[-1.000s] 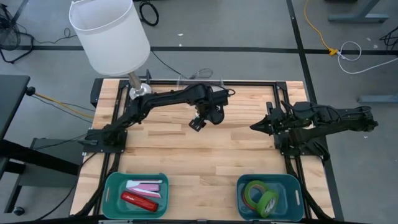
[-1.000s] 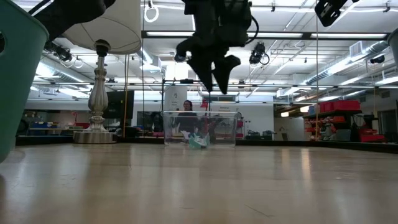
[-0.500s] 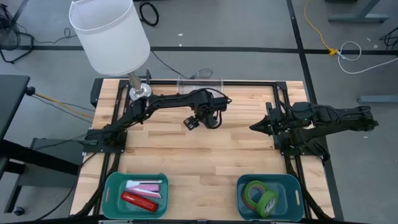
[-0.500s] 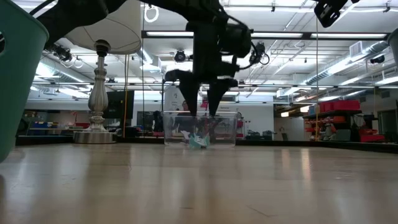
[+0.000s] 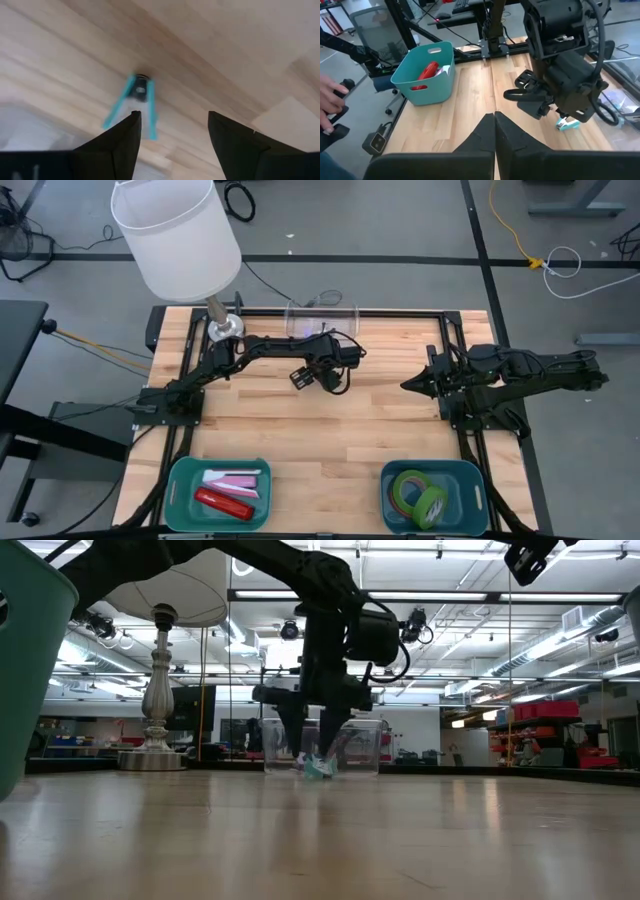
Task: Pick and place Stapler, Stapler remover, tape
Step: Put the light blue staple remover into the transparent bin
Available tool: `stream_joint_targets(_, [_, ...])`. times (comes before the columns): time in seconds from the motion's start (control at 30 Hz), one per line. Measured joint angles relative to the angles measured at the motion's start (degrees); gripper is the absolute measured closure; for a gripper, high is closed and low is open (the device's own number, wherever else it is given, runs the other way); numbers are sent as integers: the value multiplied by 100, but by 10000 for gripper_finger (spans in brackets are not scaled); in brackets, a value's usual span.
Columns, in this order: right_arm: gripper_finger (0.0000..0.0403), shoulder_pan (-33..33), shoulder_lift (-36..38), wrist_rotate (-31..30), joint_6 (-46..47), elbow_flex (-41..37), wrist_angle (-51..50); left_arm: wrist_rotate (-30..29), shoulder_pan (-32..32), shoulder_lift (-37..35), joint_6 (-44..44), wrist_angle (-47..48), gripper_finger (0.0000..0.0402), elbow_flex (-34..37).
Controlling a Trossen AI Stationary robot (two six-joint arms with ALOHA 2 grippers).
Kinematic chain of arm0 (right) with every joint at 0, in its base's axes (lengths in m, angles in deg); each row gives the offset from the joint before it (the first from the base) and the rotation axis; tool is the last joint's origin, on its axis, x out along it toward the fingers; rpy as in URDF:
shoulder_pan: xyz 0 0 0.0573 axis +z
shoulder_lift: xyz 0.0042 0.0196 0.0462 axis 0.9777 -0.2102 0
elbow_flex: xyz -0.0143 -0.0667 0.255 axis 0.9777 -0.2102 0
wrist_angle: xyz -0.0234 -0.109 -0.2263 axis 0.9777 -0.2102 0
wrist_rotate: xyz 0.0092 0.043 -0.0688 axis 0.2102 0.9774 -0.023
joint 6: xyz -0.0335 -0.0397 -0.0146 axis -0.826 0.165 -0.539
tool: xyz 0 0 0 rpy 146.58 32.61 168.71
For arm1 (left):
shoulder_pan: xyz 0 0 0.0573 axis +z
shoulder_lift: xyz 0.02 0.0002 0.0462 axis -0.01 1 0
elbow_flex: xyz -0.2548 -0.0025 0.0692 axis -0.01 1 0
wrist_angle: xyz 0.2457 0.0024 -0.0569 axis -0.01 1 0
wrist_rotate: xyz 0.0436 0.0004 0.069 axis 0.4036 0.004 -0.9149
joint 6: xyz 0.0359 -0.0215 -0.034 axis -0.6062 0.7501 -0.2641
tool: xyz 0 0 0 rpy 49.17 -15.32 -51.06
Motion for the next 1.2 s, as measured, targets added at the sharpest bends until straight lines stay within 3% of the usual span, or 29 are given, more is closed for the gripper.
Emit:
stream_joint_targets(0.5, [403,0,-52,-61,151,0,4,94,45,0,125,-950,169,-7])
stream_joint_targets(0.87, [403,1,-97,-46,151,0,5,112,259,0,116,-948,90,-7])
stream_joint_targets(1.2, [403,1,-109,-42,151,0,4,199,386,23,-76,-856,93,-9])
